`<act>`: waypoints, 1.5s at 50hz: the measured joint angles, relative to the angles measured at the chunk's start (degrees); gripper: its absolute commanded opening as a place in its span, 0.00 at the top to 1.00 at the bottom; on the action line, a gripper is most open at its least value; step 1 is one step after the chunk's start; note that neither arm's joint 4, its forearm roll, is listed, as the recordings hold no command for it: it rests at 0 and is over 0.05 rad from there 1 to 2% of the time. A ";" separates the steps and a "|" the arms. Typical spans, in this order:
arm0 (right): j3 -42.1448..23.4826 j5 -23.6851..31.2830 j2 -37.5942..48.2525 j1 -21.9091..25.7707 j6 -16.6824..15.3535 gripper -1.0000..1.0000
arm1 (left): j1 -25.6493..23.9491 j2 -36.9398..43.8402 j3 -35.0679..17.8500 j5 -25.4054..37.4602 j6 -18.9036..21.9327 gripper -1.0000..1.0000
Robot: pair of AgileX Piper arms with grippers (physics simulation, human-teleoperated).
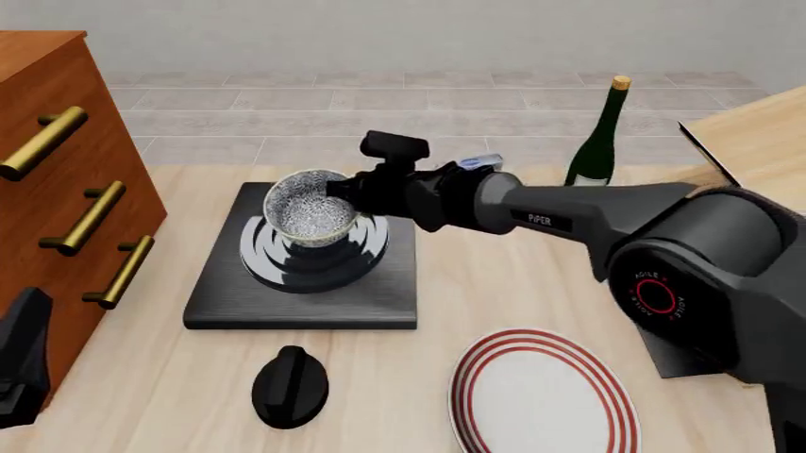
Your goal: Put the bowl on the stove.
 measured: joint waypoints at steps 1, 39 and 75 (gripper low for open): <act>-0.14 0.02 0.09 -0.03 0.04 1.00 | 0.00 0.00 0.00 0.00 0.00 0.00; -3.53 0.20 2.43 -0.34 1.37 1.00 | -0.07 0.00 0.07 0.01 -0.19 0.00; -2.21 -0.43 3.81 1.65 0.80 0.00 | -0.08 0.00 0.23 -0.13 -0.37 0.00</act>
